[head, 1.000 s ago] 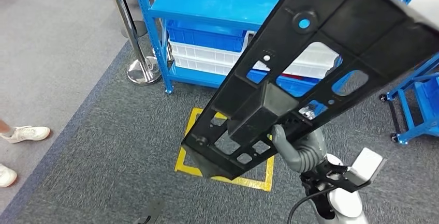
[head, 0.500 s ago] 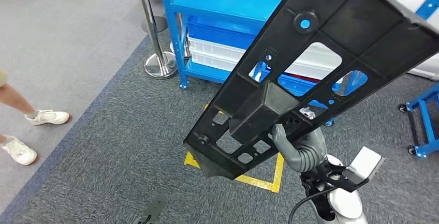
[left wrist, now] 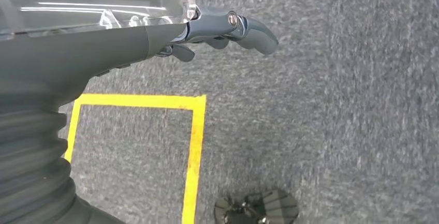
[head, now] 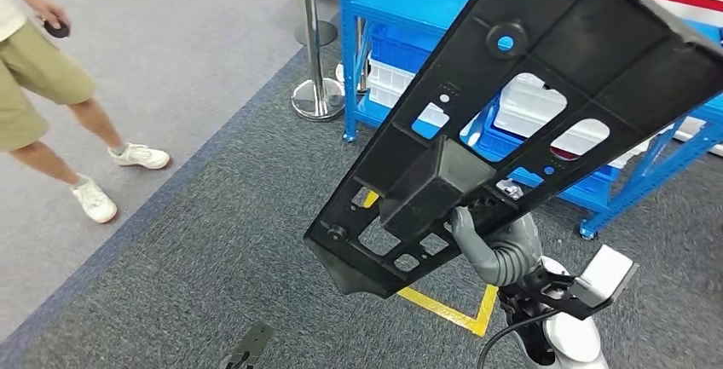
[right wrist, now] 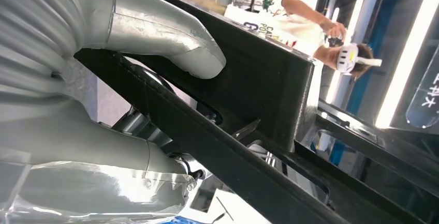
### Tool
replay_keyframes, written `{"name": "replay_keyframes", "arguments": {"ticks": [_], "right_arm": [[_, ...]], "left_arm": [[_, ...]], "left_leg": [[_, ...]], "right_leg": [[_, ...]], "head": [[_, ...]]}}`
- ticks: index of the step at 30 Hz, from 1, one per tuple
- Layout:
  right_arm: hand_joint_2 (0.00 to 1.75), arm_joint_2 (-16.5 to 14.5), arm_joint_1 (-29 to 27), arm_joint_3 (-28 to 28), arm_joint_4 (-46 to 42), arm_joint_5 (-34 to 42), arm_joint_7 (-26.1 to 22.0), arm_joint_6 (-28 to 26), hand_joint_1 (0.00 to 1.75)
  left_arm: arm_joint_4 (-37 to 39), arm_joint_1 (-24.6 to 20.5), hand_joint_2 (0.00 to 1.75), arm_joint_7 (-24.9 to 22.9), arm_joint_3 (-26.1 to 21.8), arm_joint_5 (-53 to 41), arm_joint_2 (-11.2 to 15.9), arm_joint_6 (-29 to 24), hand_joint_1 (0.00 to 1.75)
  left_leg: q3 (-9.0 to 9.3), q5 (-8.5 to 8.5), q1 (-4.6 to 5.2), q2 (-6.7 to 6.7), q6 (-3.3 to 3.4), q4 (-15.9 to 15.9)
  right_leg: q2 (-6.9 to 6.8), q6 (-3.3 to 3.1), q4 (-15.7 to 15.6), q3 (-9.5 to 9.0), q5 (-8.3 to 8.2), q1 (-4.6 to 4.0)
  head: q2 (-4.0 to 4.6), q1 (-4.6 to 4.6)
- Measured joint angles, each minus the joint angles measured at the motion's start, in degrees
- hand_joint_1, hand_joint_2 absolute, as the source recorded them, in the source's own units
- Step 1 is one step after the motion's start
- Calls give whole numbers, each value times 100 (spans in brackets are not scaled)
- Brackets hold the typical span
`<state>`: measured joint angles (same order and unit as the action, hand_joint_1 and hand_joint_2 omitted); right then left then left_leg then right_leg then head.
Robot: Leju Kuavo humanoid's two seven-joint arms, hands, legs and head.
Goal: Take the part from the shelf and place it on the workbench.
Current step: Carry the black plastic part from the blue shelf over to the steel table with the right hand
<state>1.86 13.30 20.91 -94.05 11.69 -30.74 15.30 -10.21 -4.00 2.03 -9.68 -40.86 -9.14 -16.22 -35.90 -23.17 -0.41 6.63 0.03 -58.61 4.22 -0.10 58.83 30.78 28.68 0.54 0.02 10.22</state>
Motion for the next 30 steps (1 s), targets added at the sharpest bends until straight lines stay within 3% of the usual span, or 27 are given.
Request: {"name": "replay_keyframes", "arguments": {"ticks": [2,3,4,6,8,9,10,12,13,15,17,19,21,23,24,25,27,29,30], "right_arm": [[175,-1,3,-11,-17,-4,0,2,175],[175,-2,-1,-13,-28,-6,-2,4,175],[175,-1,-13,-17,-39,-8,-5,7,175],[175,3,-50,-28,-54,-12,-10,9,175],[175,7,-78,-34,-57,-13,-10,10,175],[175,7,-82,-35,-57,-13,-10,10,175],[175,6,-83,-35,-58,-13,-9,12,175],[175,5,-81,-38,-65,-13,-9,15,175],[175,5,-79,-43,-72,-13,-9,15,175],[175,7,-75,-55,-83,-14,-7,15,175],[175,7,-72,-62,-87,-15,-6,16,175],[175,7,-68,-65,-91,-17,-5,17,175],[175,14,-79,-78,-99,-20,-5,17,175],[175,26,-125,-99,-104,-25,-10,15,175],[175,32,-157,-110,-109,-32,-14,13,175],[175,34,-189,-119,-122,-42,-19,12,175],[175,39,-245,-139,-175,-66,-34,11,175],[175,42,-298,-161,-235,-81,-47,11,175],[175,45,-320,-170,-251,-85,-50,11,175]], "left_arm": [[0,26,175,-4,3,-4,-2,2,0],[0,36,175,-8,4,-3,-3,1,0],[0,38,175,-11,5,-3,-2,-1,0],[0,26,175,-15,5,1,-2,-2,0],[0,26,175,-15,4,4,-2,-2,0],[0,33,175,-15,4,5,-2,-2,0],[0,39,175,-16,4,5,-2,-2,0],[0,32,175,-17,5,4,-2,-2,0],[0,21,175,-17,5,4,-2,-2,0],[0,11,175,-17,7,2,-2,-1,0],[0,32,175,-20,7,1,-3,2,0],[0,42,175,-23,7,-2,-5,3,0],[0,23,175,-24,10,-8,-7,7,0],[0,10,175,-31,14,-14,-8,16,0],[0,13,175,-37,15,-15,-7,23,0],[0,19,175,-44,15,-19,-7,28,0],[0,28,175,-55,15,-31,-9,40,0],[-1,25,175,-61,15,-42,-9,47,0],[-1,30,175,-63,15,-44,-9,48,0]], "left_leg": [[-64,22,5,44,-80,0],[-121,-60,17,-52,-111,-97],[-213,-212,27,-201,-138,-308],[-498,-649,5,-517,-187,-1058],[-652,-857,-21,-617,-228,-1601],[-568,-803,-27,-636,-236,-1547],[-380,-669,-29,-665,-234,-1278],[125,-389,5,-882,-186,-443],[284,-318,31,-982,-140,-149],[353,-298,75,-1047,-52,58],[312,-250,59,-923,25,85],[284,-185,35,-807,102,132],[242,-139,28,-689,151,145],[204,-114,30,-545,163,133],[190,-106,29,-463,158,118],[181,-103,26,-382,150,97],[151,-110,26,-232,115,36],[78,-101,26,-105,50,-25],[37,-82,24,-47,10,-35]], "right_leg": [[-135,-21,-64,9,-29,20],[-211,-39,-100,15,-58,37],[-294,-58,-131,21,-87,53],[-467,-84,-140,42,-113,42],[-641,-89,-127,61,-119,27],[-720,-88,-119,67,-120,25],[-794,-86,-112,69,-119,24],[-921,-67,-95,68,-111,2],[-971,-46,-85,74,-110,-15],[-1073,-2,-72,88,-117,-49],[-1147,44,-58,99,-106,-44],[-935,99,171,196,90,-18],[-600,131,802,468,477,6],[-480,139,1399,727,697,14],[-461,137,1439,739,641,20],[-438,132,1270,652,485,28],[-236,114,577,318,112,57],[4,100,123,134,-13,78],[58,92,79,132,8,72]], "head": [[0,1],[0,3],[0,3],[0,5],[0,4],[0,5],[0,5],[0,5],[0,4],[0,3],[0,4],[0,4],[0,3],[0,3],[0,3],[0,3],[0,3],[0,3],[0,3]]}}
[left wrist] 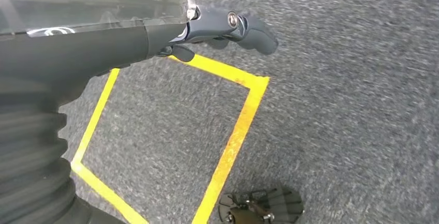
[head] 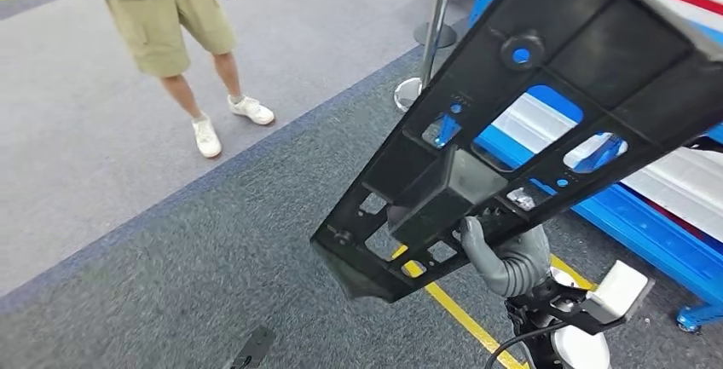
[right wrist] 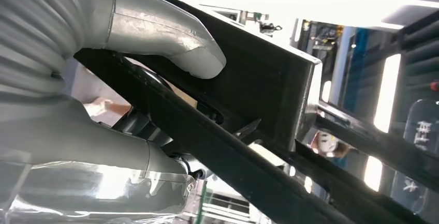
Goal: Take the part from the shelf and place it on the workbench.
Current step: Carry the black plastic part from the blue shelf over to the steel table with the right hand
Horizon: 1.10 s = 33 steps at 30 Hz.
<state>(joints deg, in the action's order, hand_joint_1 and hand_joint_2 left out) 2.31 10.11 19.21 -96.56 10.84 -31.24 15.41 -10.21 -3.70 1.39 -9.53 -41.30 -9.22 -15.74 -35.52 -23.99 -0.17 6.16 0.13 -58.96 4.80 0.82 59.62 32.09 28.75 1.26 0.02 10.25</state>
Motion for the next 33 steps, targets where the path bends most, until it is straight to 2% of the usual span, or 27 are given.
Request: {"name": "replay_keyframes", "arguments": {"ticks": [2,3,4,6,7,8,9,10,11,13,14,15,17,18,19,21,22,23,24,25,26,28,29,30,32,33], "right_arm": [[175,2,-25,-4,-21,-8,-2,-1,175],[175,3,-33,-6,-36,-18,-3,1,175],[175,1,-47,-9,-61,-33,-6,2,175],[175,-1,-100,-27,-125,-80,-14,4,175],[175,-1,-135,-38,-157,-109,-17,3,175],[175,-1,-174,-47,-190,-147,-16,1,175],[175,-2,-216,-55,-229,-191,-8,-2,175],[175,-2,-254,-63,-279,-240,3,-4,175],[175,-3,-289,-75,-340,-287,13,-7,175],[175,-4,-344,-104,-461,-354,25,-7,175],[175,-4,-371,-122,-514,-376,29,-7,175],[175,-4,-396,-137,-552,-390,33,-7,175],[175,-7,-433,-157,-614,-408,43,-7,175],[175,-9,-442,-161,-638,-413,45,-7,175],[175,-10,-451,-169,-666,-417,45,-6,175],[175,-10,-485,-187,-700,-421,44,-6,175],[175,-10,-507,-195,-707,-422,43,-7,175],[175,-10,-529,-199,-709,-423,44,-7,175],[175,-10,-544,-202,-709,-425,44,-7,175],[175,-10,-553,-206,-709,-430,44,-4,175],[175,-10,-561,-215,-714,-445,43,5,175],[175,-10,-582,-256,-733,-490,26,38,175],[175,-11,-606,-285,-753,-519,15,52,175],[175,-11,-634,-315,-775,-550,3,60,175],[175,-17,-685,-365,-833,-627,-11,55,175],[175,-22,-710,-390,-872,-679,-15,50,175]], "left_arm": [[1,31,175,-2,0,-3,3,1,0],[1,46,175,-3,1,-6,4,1,0],[1,50,175,-2,2,-13,5,1,0],[1,31,175,2,4,-33,4,1,0],[1,23,175,5,4,-44,4,2,0],[1,22,175,7,4,-52,4,7,0],[1,25,175,6,4,-61,4,14,0],[1,28,175,3,4,-65,4,23,0],[1,27,175,-1,4,-69,4,34,0],[1,11,175,-5,4,-71,5,49,0],[1,0,175,-7,4,-71,5,52,0],[1,-4,175,-9,4,-71,5,53,0],[1,6,175,-15,4,-71,4,55,0],[1,15,175,-17,3,-71,4,55,0],[1,15,175,-19,2,-71,3,55,0],[1,-5,175,-19,1,-71,-3,57,0],[1,-15,175,-19,1,-71,-8,58,0],[1,-18,175,-19,2,-71,-13,59,0],[1,-14,175,-19,2,-71,-16,60,0],[1,-8,175,-19,1,-71,-16,60,0],[1,-4,175,-19,1,-71,-16,59,0],[1,-8,175,-20,0,-74,-17,55,0],[0,-14,175,-20,0,-77,-17,52,0],[0,-14,175,-20,0,-81,-17,49,0],[0,11,175,-19,0,-87,-16,43,0],[1,31,175,-19,0,-88,-13,40,0]], "left_leg": [[-60,30,-17,78,-76,-2],[-97,-12,-11,13,-108,-56],[-171,-121,-5,-113,-139,-212],[-445,-506,-6,-435,-189,-868],[-607,-697,-17,-522,-208,-1274],[-719,-811,-27,-562,-218,-1580],[-735,-821,-32,-580,-219,-1694],[-627,-721,-34,-593,-208,-1554],[-401,-542,-26,-644,-177,-1179],[75,-279,40,-908,-79,-328],[210,-225,78,-1015,-29,-65],[247,-230,109,-1068,6,34],[238,-198,108,-962,59,83],[245,-167,91,-902,88,122],[251,-132,70,-842,121,162],[248,-84,45,-716,164,207],[235,-76,41,-647,174,204],[224,-72,39,-572,174,196],[217,-70,35,-495,170,181],[210,-72,27,-418,160,159],[205,-81,14,-340,141,126],[156,-117,-4,-187,78,17],[114,-126,-8,-118,41,-33],[66,-125,-11,-57,6,-68],[4,-92,-29,54,-61,-71],[-21,-101,-35,40,-91,-90]], "right_leg": [[-112,-49,-21,16,-26,1],[-179,-84,-36,16,-45,11],[-261,-119,-55,16,-62,20],[-429,-163,-71,18,-74,0],[-520,-171,-70,20,-73,-17],[-606,-177,-70,20,-71,-32],[-688,-181,-69,19,-68,-43],[-763,-184,-69,16,-66,-53],[-833,-185,-69,9,-62,-62],[-949,-174,-65,-1,-51,-86],[-1002,-160,-62,-1,-46,-98],[-1053,-142,-62,2,-44,-107],[-1148,-94,-71,-7,-40,-114],[-1091,-67,-43,-5,-1,-107],[-967,-45,68,34,94,-100],[-637,-18,629,273,440,-80],[-547,-11,1010,448,621,-76],[-511,1,1318,593,727,-69],[-500,15,1473,669,733,-58],[-494,29,1410,641,623,-43],[-473,46,1143,512,426,-20],[-247,82,437,185,98,41],[-139,85,209,88,30,62],[-59,73,107,57,30,67],[-121,3,96,76,29,49],[-180,-37,78,73,14,44]], "head": [[0,0],[0,2],[0,5],[0,10],[0,10],[0,10],[0,11],[0,11],[0,11],[0,10],[0,10],[0,9],[0,9],[0,9],[0,8],[0,5],[0,4],[0,5],[0,4],[0,4],[0,4],[0,5],[0,5],[0,6],[0,7],[0,7]]}}
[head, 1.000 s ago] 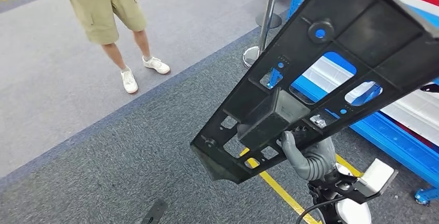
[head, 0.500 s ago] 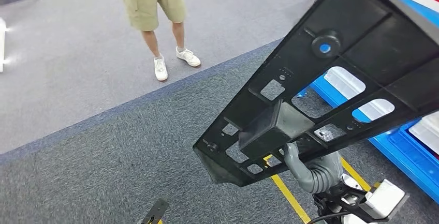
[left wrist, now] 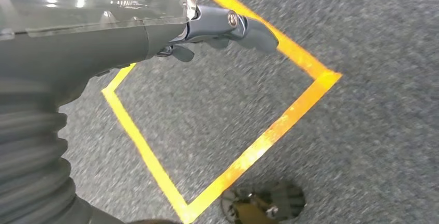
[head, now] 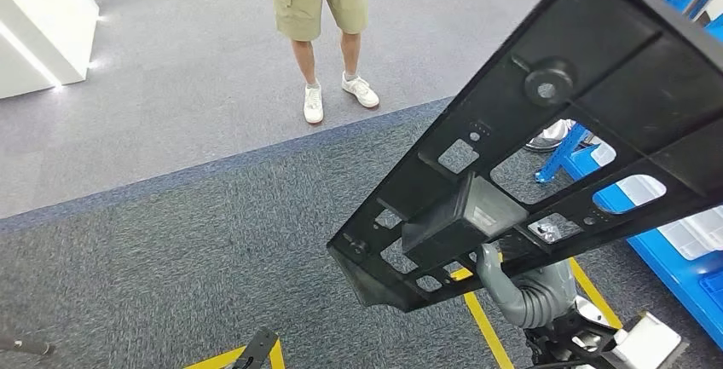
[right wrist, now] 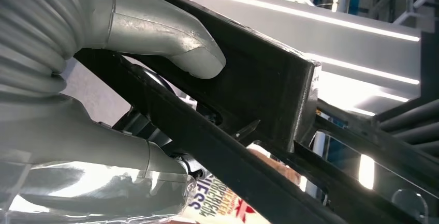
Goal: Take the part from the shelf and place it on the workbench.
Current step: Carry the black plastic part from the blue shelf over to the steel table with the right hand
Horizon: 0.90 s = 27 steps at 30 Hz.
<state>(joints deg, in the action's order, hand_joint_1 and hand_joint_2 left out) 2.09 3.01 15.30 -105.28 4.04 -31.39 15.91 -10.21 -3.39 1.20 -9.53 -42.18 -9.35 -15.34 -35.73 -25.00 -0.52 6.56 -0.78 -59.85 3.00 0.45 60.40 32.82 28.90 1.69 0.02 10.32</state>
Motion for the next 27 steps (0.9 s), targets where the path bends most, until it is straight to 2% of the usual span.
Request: {"name": "replay_keyframes", "arguments": {"ticks": [2,4,5,6,7,8,10,11,12,13,15,17,19,20,21,22,23,24,25,26,27], "right_arm": [[175,-17,-89,-59,-104,-98,-9,-14,175],[175,-28,-231,-138,-204,-170,-41,-13,175],[175,-28,-303,-173,-237,-196,-64,-1,175],[175,-28,-363,-202,-258,-212,-89,16,175],[175,-28,-408,-222,-272,-222,-111,37,175],[175,-28,-438,-233,-283,-226,-126,57,175],[175,-29,-476,-250,-310,-229,-144,90,175],[175,-31,-493,-261,-326,-230,-149,103,175],[175,-35,-507,-272,-338,-234,-151,114,175],[175,-40,-517,-279,-346,-239,-152,127,175],[175,-57,-523,-287,-363,-250,-151,153,175],[175,-68,-533,-306,-383,-254,-154,173,175],[175,-69,-565,-340,-387,-257,-156,183,175],[175,-69,-582,-354,-383,-257,-156,186,175],[175,-69,-597,-363,-378,-258,-155,191,175],[175,-69,-607,-368,-374,-258,-155,198,175],[175,-69,-610,-370,-371,-258,-154,204,175],[175,-69,-611,-371,-370,-258,-154,212,175],[175,-68,-611,-373,-369,-258,-154,220,175],[175,-70,-613,-374,-369,-256,-156,230,175],[175,-72,-619,-376,-369,-255,-156,242,175]], "left_arm": [[0,13,175,2,0,2,6,-8,0],[0,7,175,9,-1,20,9,-23,0],[0,13,175,13,-1,32,9,-31,0],[0,28,175,16,-2,44,9,-41,0],[0,46,175,18,-4,50,9,-51,0],[0,62,175,19,-7,48,9,-61,0],[0,68,175,22,-13,18,14,-80,0],[0,58,175,20,-14,-12,20,-87,0],[0,49,175,7,-14,-48,29,-93,0],[0,46,175,-19,-14,-79,43,-97,0],[0,71,175,-110,-14,-116,73,-95,0],[0,89,175,-207,-16,-138,104,-85,0],[0,76,175,-283,-17,-165,128,-63,0],[0,72,175,-318,-17,-172,138,-50,0],[0,78,175,-350,-17,-173,146,-37,0],[0,88,175,-381,-18,-176,154,-25,0],[0,99,175,-407,-19,-185,161,-14,0],[0,106,175,-427,-19,-196,166,-5,0],[0,109,175,-444,-20,-207,170,-1,0],[0,105,175,-459,-20,-217,175,1,0],[0,103,175,-476,-20,-222,179,0,0]], "left_leg": [[-140,-177,10,-230,-51,-289],[-460,-534,10,-526,-86,-995],[-623,-675,3,-589,-94,-1358],[-716,-728,-2,-614,-91,-1575],[-704,-675,-2,-624,-76,-1578],[-577,-528,4,-639,-48,-1354],[-140,-204,68,-826,53,-549],[28,-123,114,-931,104,-225],[121,-97,156,-1009,145,-29],[135,-117,184,-1018,167,29],[160,-70,173,-899,209,119],[228,-1,131,-776,259,249],[252,37,109,-647,290,302],[245,41,108,-576,295,297],[242,40,105,-501,296,287],[240,36,99,-424,289,272],[237,27,88,-347,275,248],[232,11,73,-271,252,211],[215,-13,61,-197,217,162],[182,-36,51,-128,179,95],[143,-50,44,-69,141,44]], "right_leg": [[-143,-70,-39,-19,-21,1],[-306,-111,-48,-31,-14,-33],[-388,-123,-46,-32,-6,-52],[-462,-133,-46,-36,1,-69],[-529,-141,-45,-42,8,-84],[-589,-146,-46,-52,16,-97],[-700,-142,-52,-81,37,-122],[-752,-129,-56,-89,45,-131],[-807,-112,-61,-93,51,-138],[-861,-91,-70,-95,52,-143],[-929,-42,-92,-133,66,-136],[-726,-1,94,-85,216,-124],[-438,23,689,197,534,-110],[-376,35,1038,380,672,-104],[-350,51,1273,513,723,-94],[-337,68,1329,563,666,-79],[-317,86,1179,511,506,-59],[-270,105,861,372,284,-32],[-156,123,523,216,119,-4],[-35,128,249,97,14,14],[53,120,89,33,-24,19]], "head": [[0,5],[0,9],[0,8],[0,8],[0,9],[0,9],[0,9],[0,9],[0,9],[0,9],[0,8],[0,8],[0,7],[0,5],[0,5],[0,6],[0,6],[0,7],[0,6],[0,7],[0,7]]}}
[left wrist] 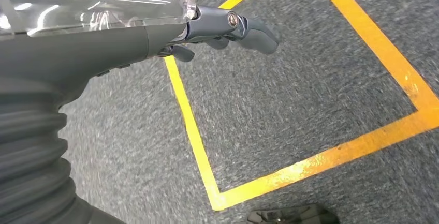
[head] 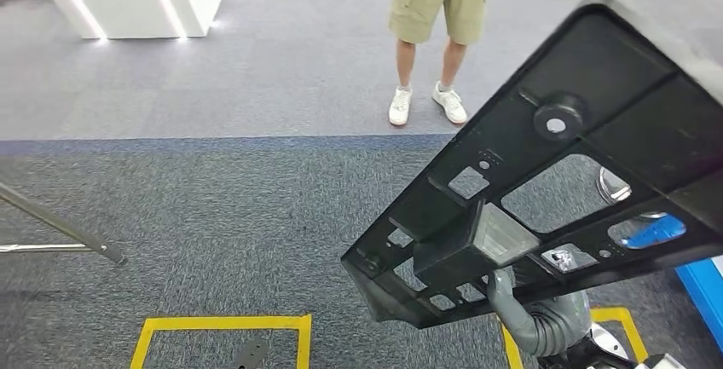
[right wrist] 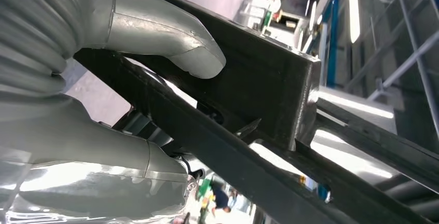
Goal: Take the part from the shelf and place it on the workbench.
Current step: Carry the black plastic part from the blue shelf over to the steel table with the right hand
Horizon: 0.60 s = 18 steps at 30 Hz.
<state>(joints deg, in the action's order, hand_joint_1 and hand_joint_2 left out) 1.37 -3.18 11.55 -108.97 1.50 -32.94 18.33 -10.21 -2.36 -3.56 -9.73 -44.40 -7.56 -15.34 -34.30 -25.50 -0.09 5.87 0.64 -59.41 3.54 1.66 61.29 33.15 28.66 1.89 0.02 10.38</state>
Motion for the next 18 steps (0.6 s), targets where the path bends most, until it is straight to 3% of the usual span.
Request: {"name": "replay_keyframes", "arguments": {"ticks": [1,3,5,7,9,10,11,12,14,16,18], "right_arm": [[175,-2,-5,-2,-1,2,0,10,175],[175,-10,-10,-5,-7,4,2,26,175],[175,-25,-13,-7,-13,6,4,35,175],[175,-38,-24,-11,-20,7,7,45,175],[175,-45,-33,-16,-25,8,8,53,175],[175,-48,-36,-20,-25,8,9,56,175],[175,-51,-37,-23,-25,8,11,61,175],[175,-55,-37,-26,-26,8,13,66,175],[175,-61,-36,-34,-37,8,15,77,175],[175,-68,-36,-44,-49,10,19,85,175],[175,-72,-33,-49,-54,12,26,90,175]], "left_arm": [[0,7,175,-17,0,-6,7,0,0],[0,39,175,-44,0,-25,28,3,0],[0,61,175,-68,0,-47,53,9,0],[0,47,175,-94,1,-63,65,14,0],[0,39,175,-122,2,-72,72,19,0],[0,44,175,-143,2,-78,76,22,0],[0,51,175,-176,2,-84,86,25,0],[0,55,175,-218,2,-90,100,27,0],[0,49,175,-311,2,-94,139,27,0],[0,38,175,-382,2,-85,191,27,0],[0,57,175,-424,1,-72,249,28,0]], "left_leg": [[-39,0,-8,56,-37,-26],[-89,15,-28,116,-100,-32],[-180,-88,-18,-96,-151,-203],[-462,-403,-12,-418,-190,-805],[-797,-680,-33,-533,-210,-1514],[-854,-684,-37,-546,-205,-1642],[-794,-582,-36,-554,-190,-1538],[-617,-400,-26,-588,-162,-1209],[-190,-120,42,-812,-81,-392],[-1,-69,118,-961,-6,-5],[16,-56,140,-859,48,58]], "right_leg": [[48,-25,-46,-11,20,-13],[-52,-101,-70,-4,-1,-35],[-182,-176,-110,-28,-20,-33],[-334,-224,-130,-43,-18,-53],[-498,-247,-129,-43,-7,-88],[-576,-254,-129,-46,0,-102],[-648,-259,-129,-52,8,-114],[-714,-261,-130,-65,17,-123],[-834,-248,-136,-95,40,-142],[-940,-209,-154,-114,53,-153],[-1044,-158,-191,-147,59,-155]], "head": [[0,-1],[0,-2],[0,1],[0,3],[0,2],[0,2],[0,2],[0,2],[0,2],[0,2],[0,2]]}}
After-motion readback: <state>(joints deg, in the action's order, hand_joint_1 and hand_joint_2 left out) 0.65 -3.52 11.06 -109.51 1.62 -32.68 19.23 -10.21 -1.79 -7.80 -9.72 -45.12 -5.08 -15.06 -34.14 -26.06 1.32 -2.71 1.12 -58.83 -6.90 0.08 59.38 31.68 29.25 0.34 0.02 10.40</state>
